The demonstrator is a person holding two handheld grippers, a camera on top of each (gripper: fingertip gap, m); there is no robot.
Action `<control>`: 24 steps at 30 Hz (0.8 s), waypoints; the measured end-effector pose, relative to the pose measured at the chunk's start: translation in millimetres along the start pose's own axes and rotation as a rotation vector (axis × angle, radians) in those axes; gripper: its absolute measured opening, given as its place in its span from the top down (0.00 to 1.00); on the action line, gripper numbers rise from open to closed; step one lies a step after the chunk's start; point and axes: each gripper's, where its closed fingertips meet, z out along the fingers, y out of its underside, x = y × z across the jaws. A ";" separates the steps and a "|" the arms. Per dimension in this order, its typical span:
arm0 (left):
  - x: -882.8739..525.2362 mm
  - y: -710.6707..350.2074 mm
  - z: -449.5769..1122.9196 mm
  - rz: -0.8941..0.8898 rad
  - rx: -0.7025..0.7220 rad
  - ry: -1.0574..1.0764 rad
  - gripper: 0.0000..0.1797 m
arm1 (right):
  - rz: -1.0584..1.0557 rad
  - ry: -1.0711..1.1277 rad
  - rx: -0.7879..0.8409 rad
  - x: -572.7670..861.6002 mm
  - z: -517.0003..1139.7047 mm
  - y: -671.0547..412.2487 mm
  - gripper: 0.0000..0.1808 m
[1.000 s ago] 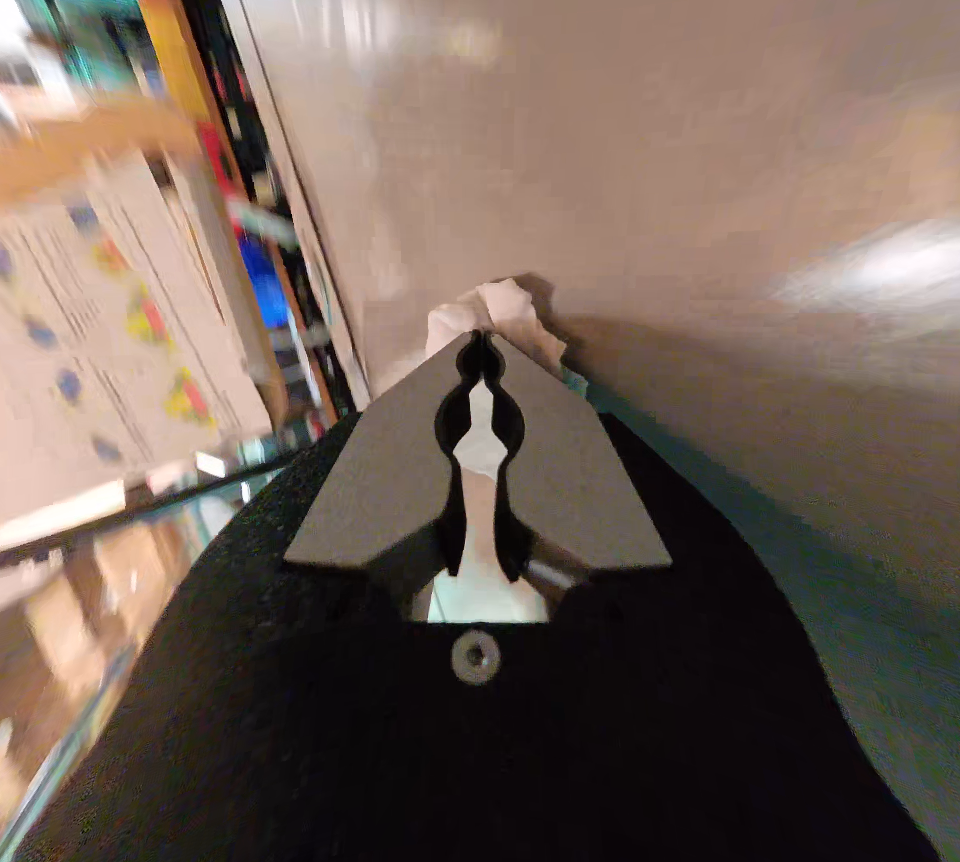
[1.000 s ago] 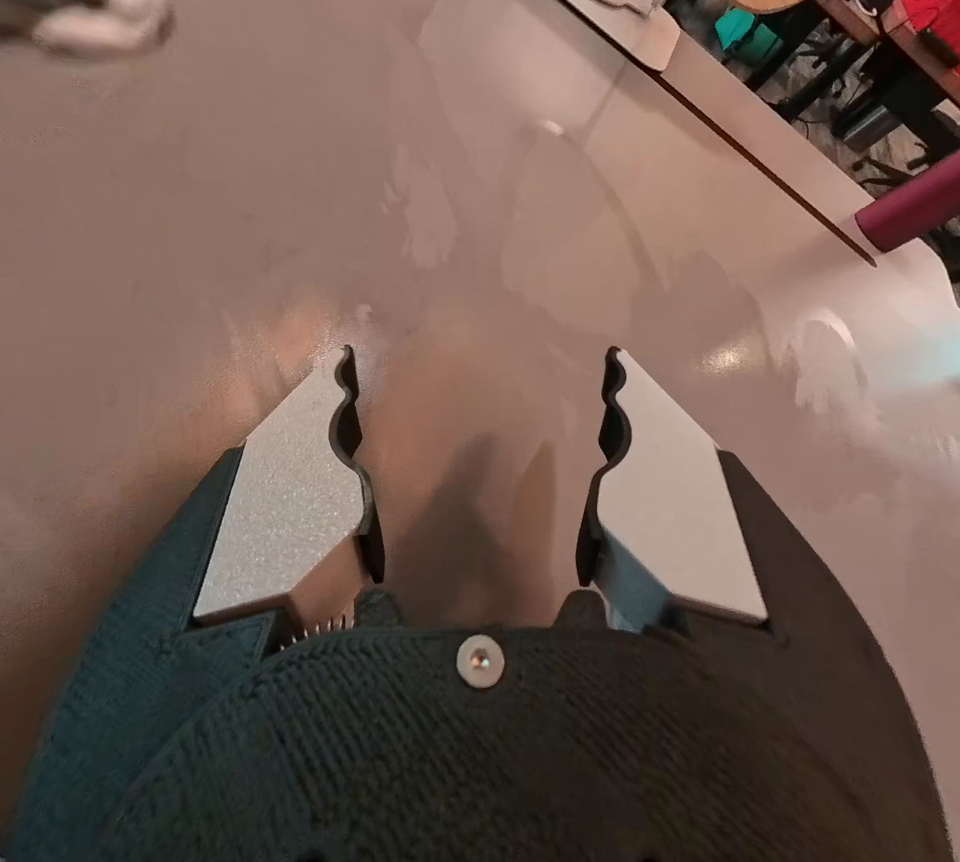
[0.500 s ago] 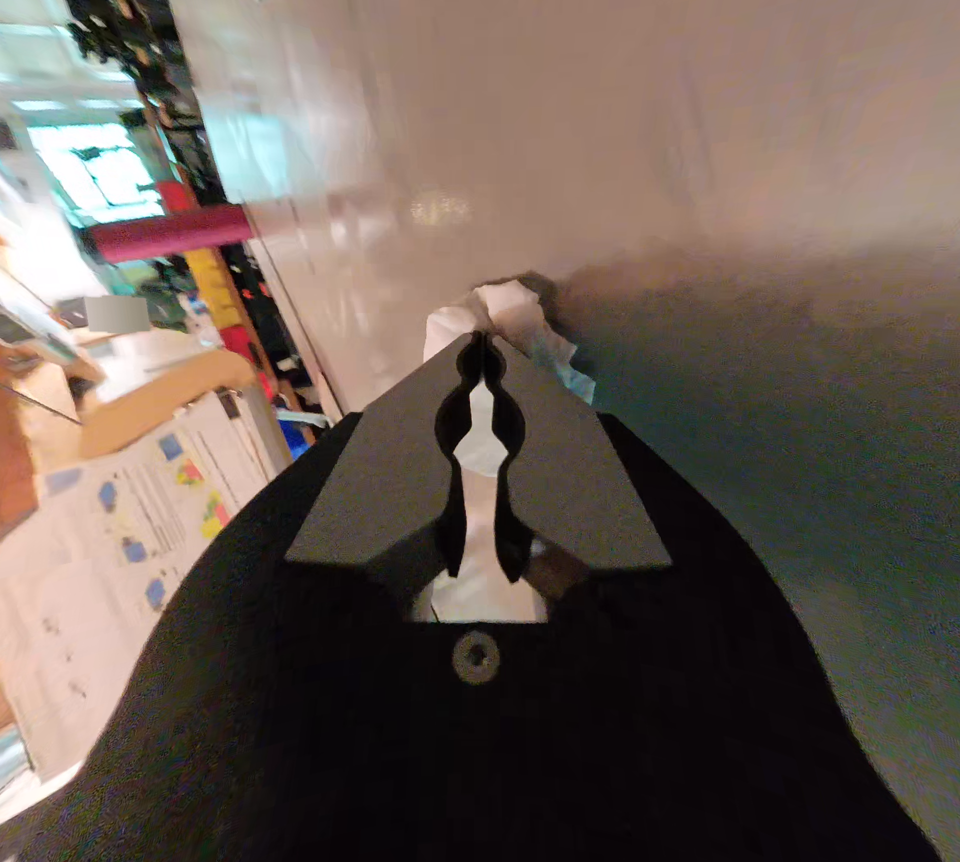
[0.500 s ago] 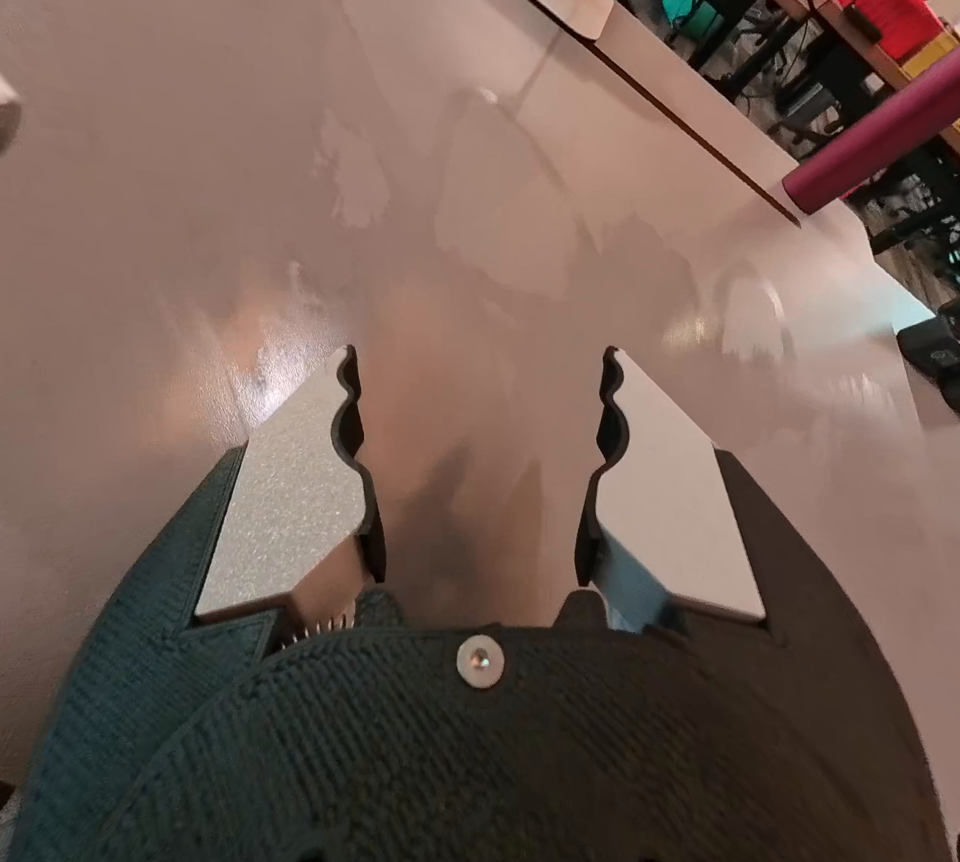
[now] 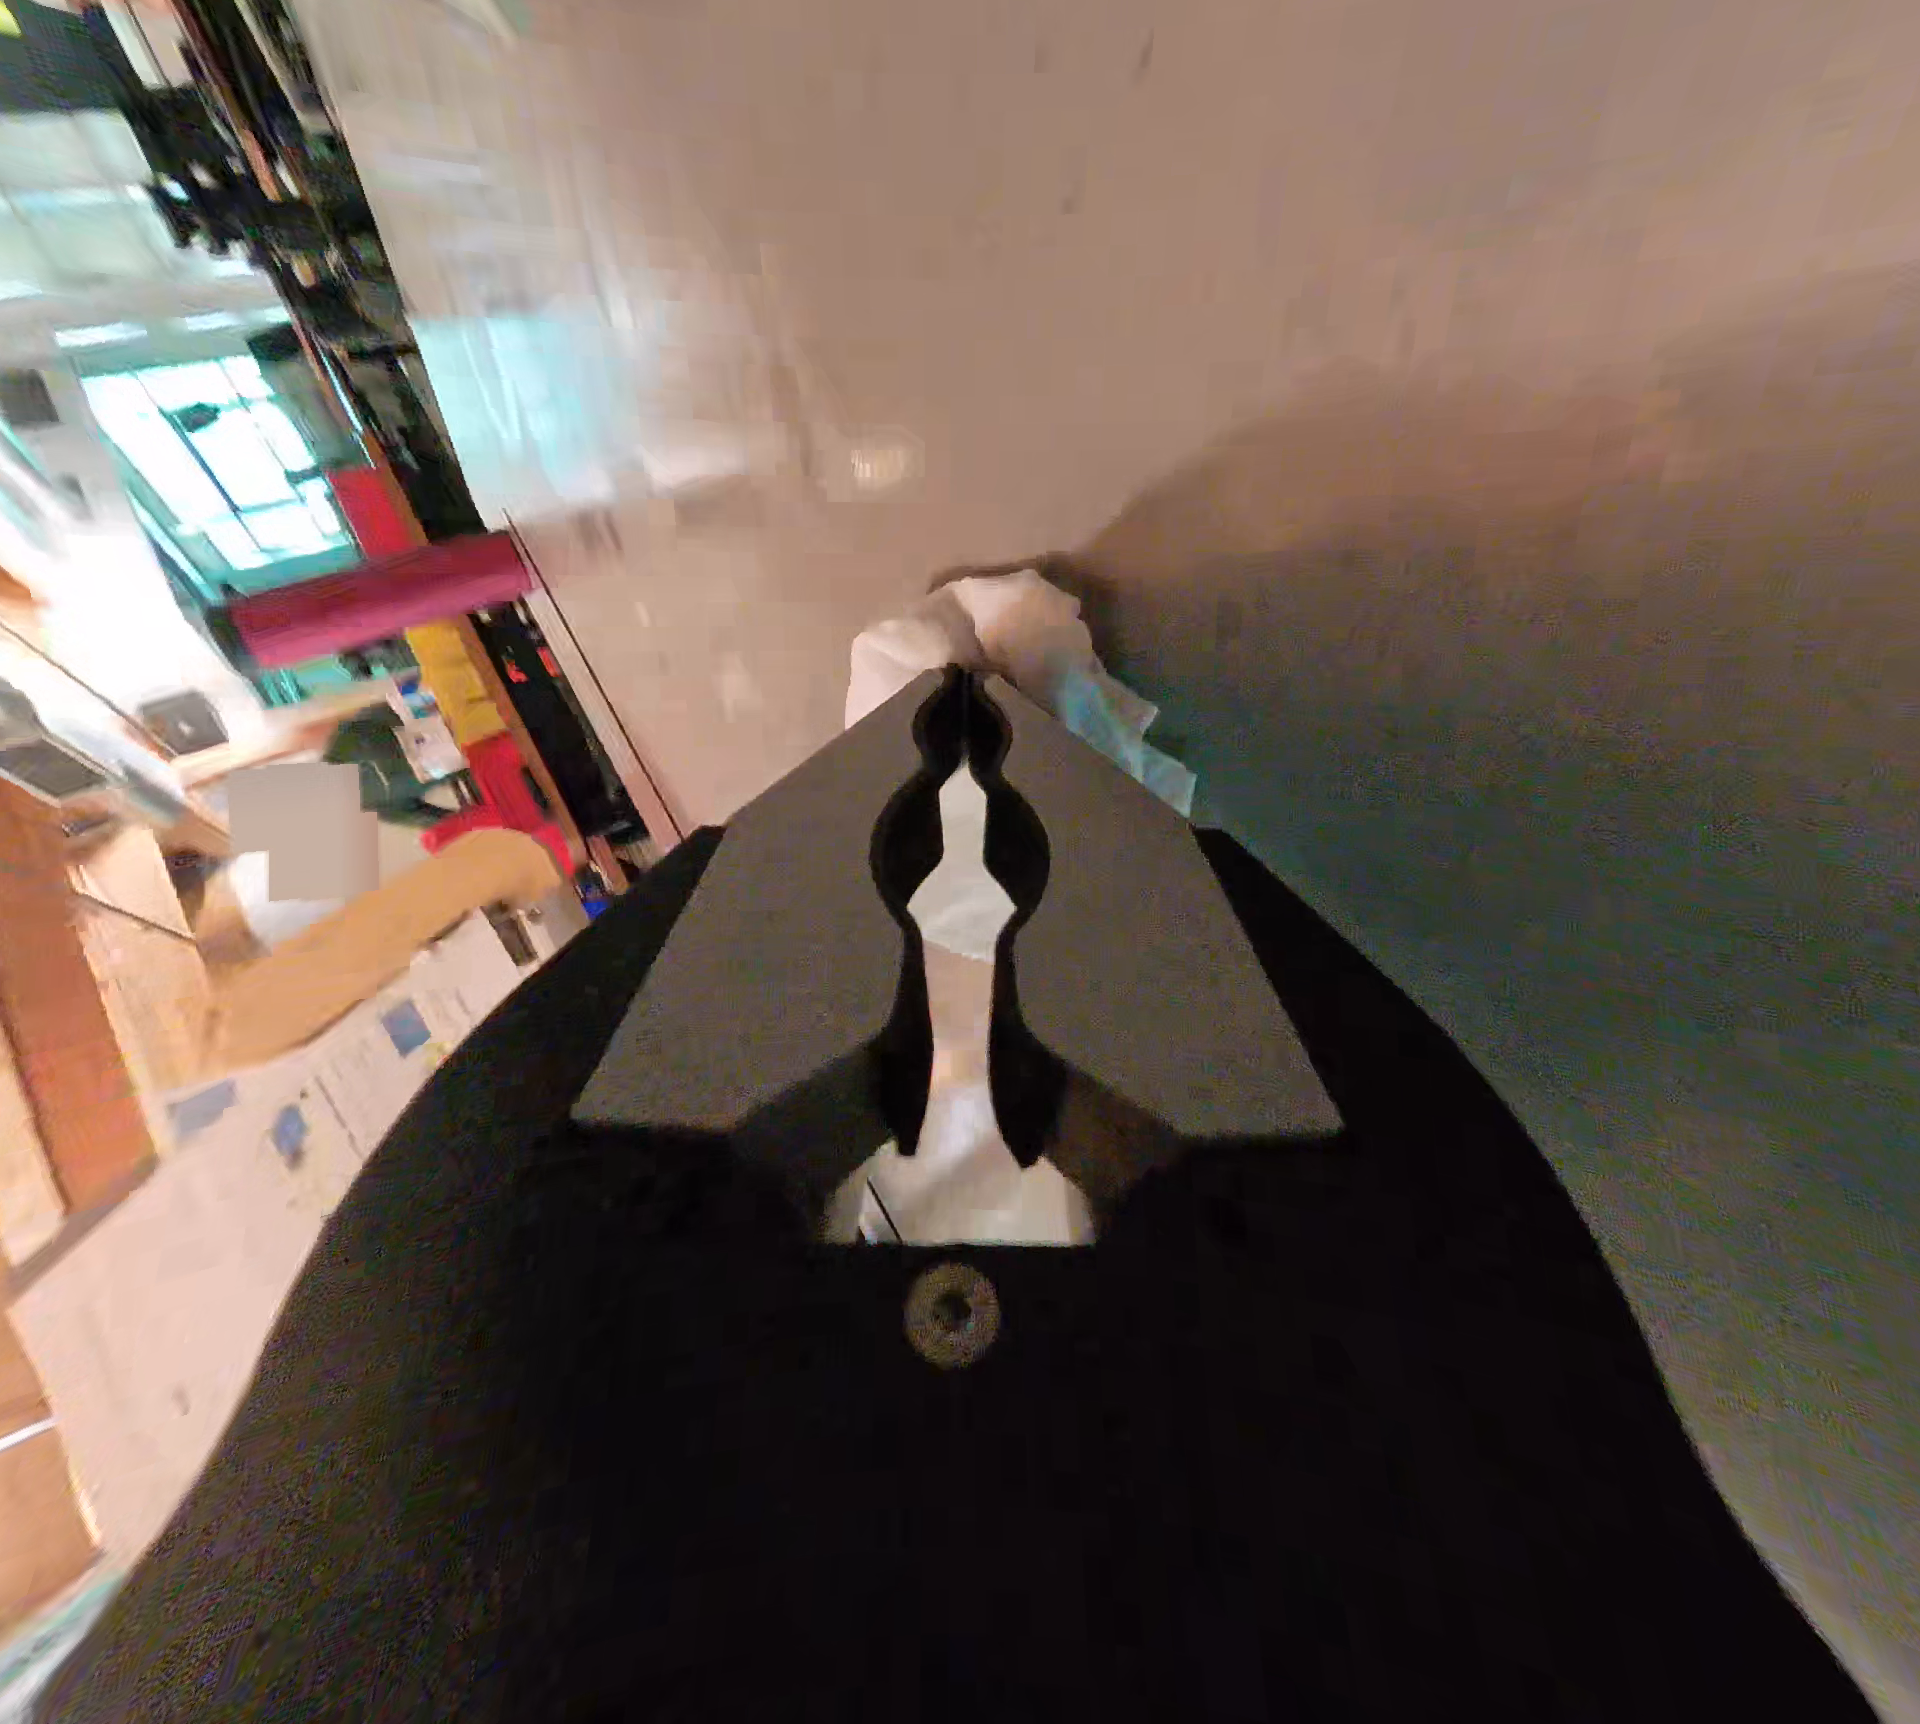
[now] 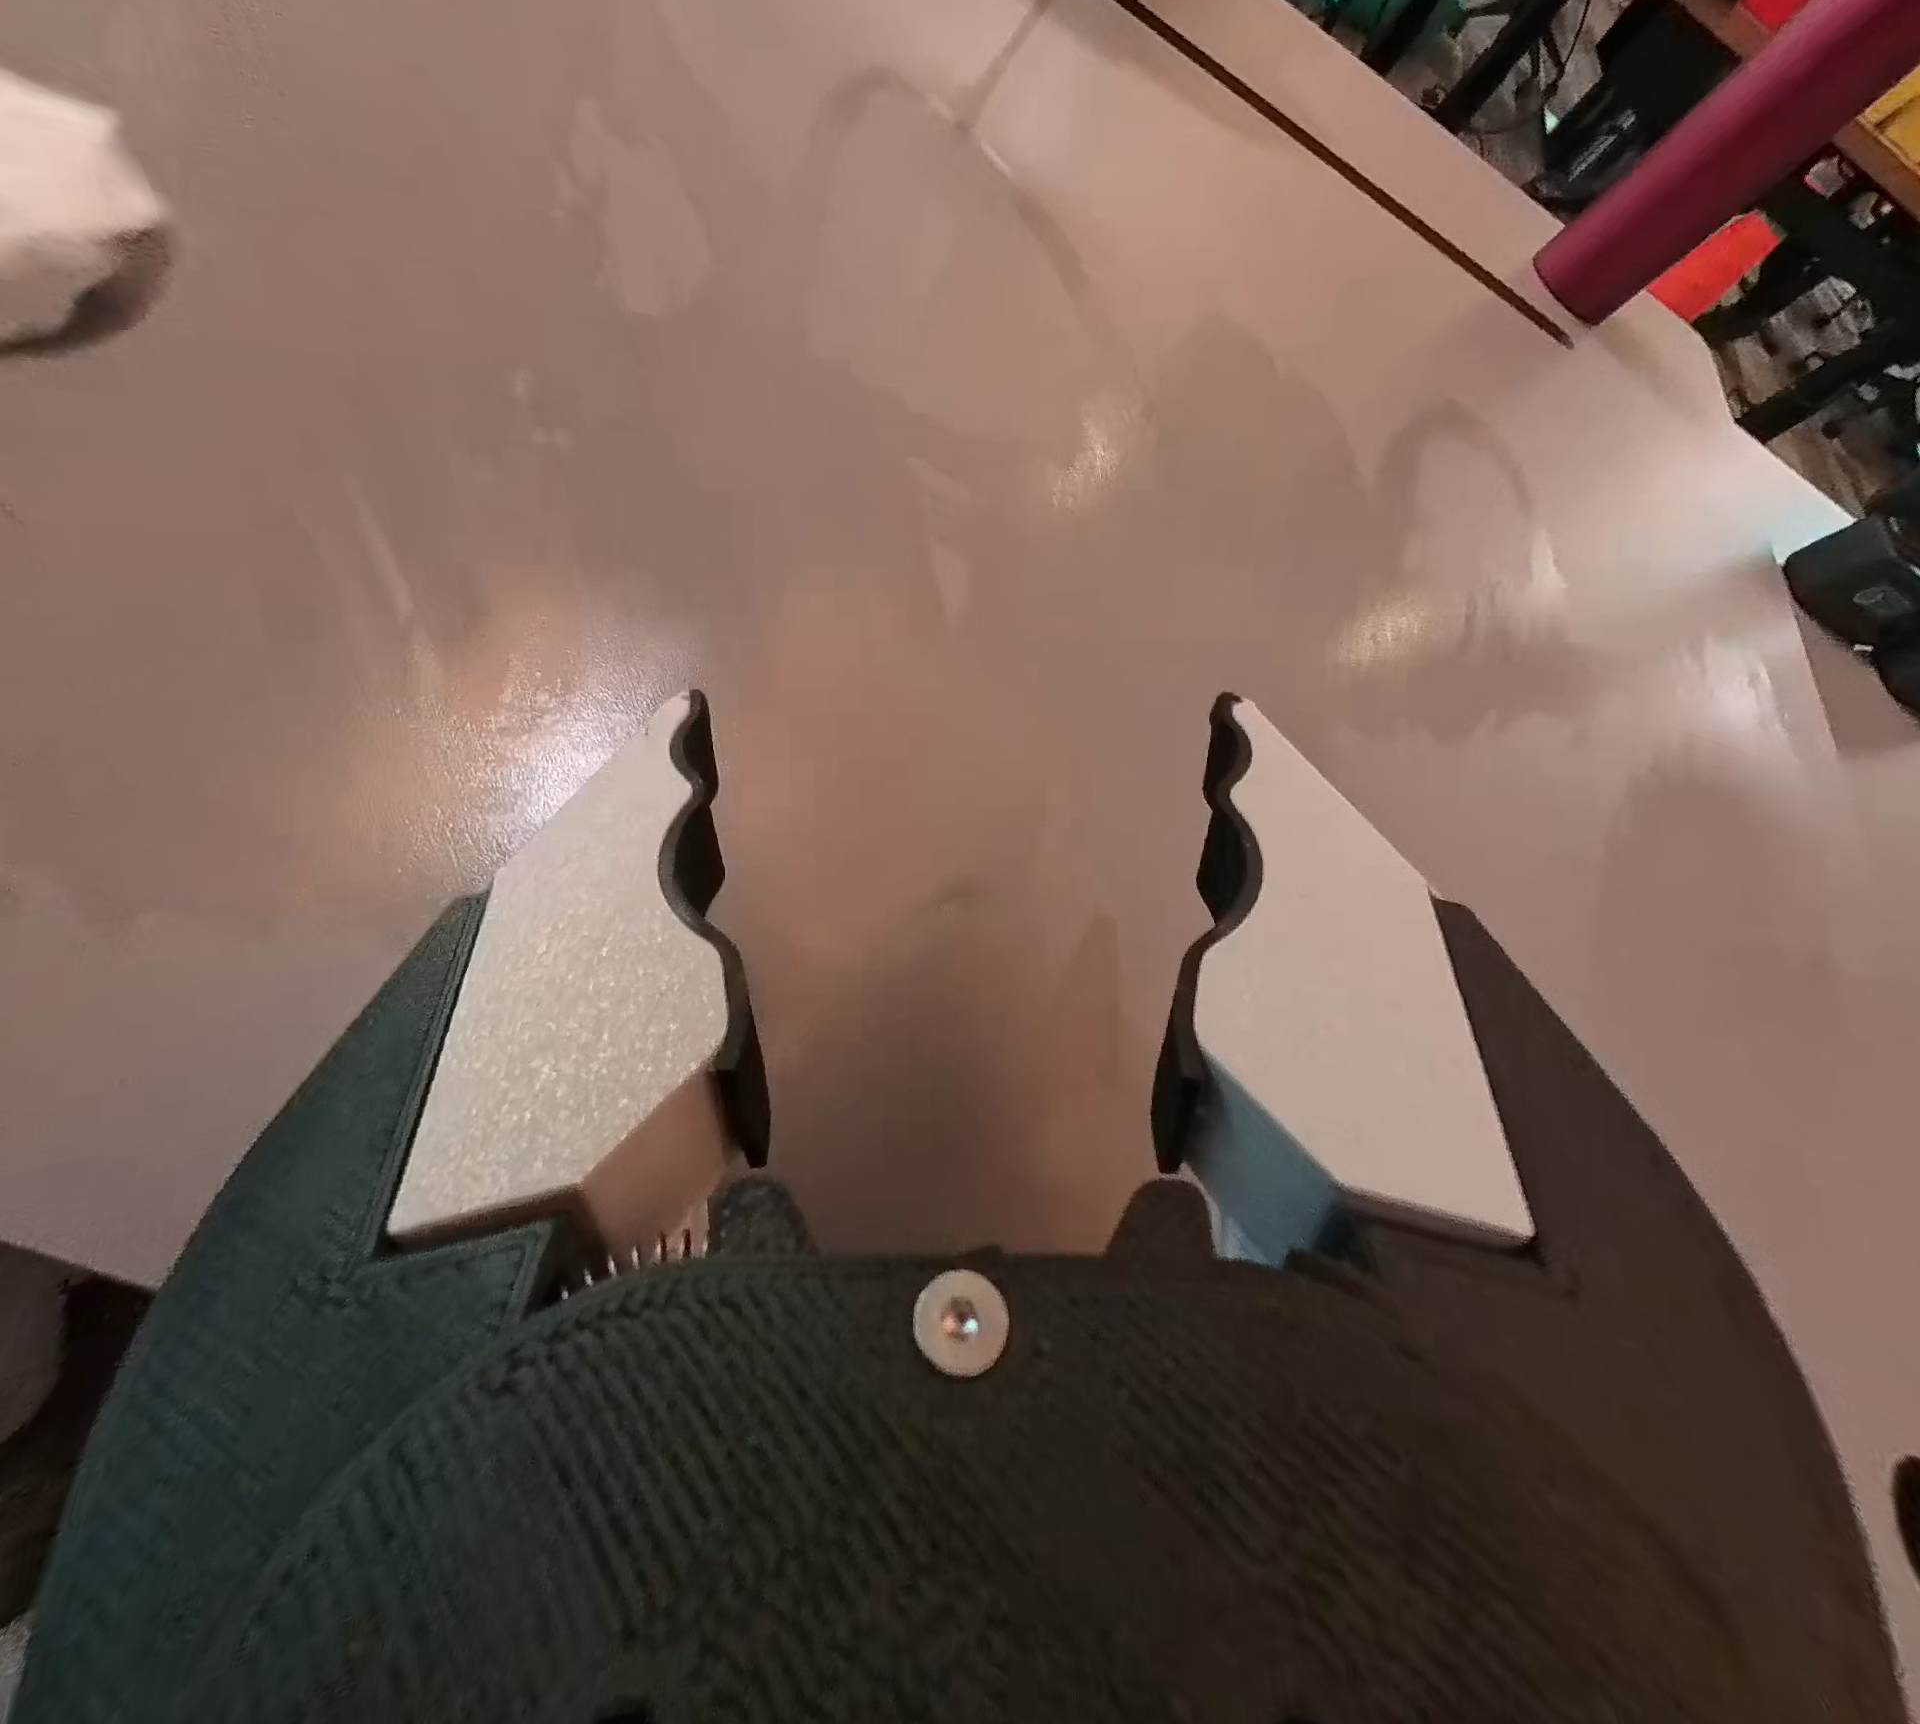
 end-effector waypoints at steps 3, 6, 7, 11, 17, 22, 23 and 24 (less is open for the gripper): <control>-6.1 45.7 14.9 -0.050 -0.081 -0.003 1.00 | 0.006 0.008 0.007 4.4 -4.4 1.1 0.48; -9.5 78.6 24.6 -0.170 -0.251 0.021 1.00 | 0.014 0.005 0.012 7.0 -7.2 5.7 0.49; -8.3 43.0 17.4 -0.071 -0.166 0.022 1.00 | 0.012 0.004 0.006 7.1 -7.5 8.0 0.48; -14.1 26.5 23.6 -0.118 -0.111 0.024 1.00 | 0.011 0.010 0.005 11.2 -11.6 11.1 0.49; -31.0 -75.6 30.7 -0.032 0.030 -0.023 1.00 | 0.014 0.015 -0.009 19.2 -18.0 23.0 0.49; -37.2 51.8 60.1 -0.268 -0.303 0.004 1.00 | 0.031 0.021 -0.008 29.7 -28.4 36.2 0.49; -35.5 37.1 55.6 -0.265 -0.277 0.011 1.00 | 0.038 0.015 -0.010 29.3 -29.5 39.9 0.49; -32.8 -0.2 45.7 -0.131 -0.189 0.022 1.00 | 0.037 0.011 -0.017 29.2 -29.8 43.4 0.49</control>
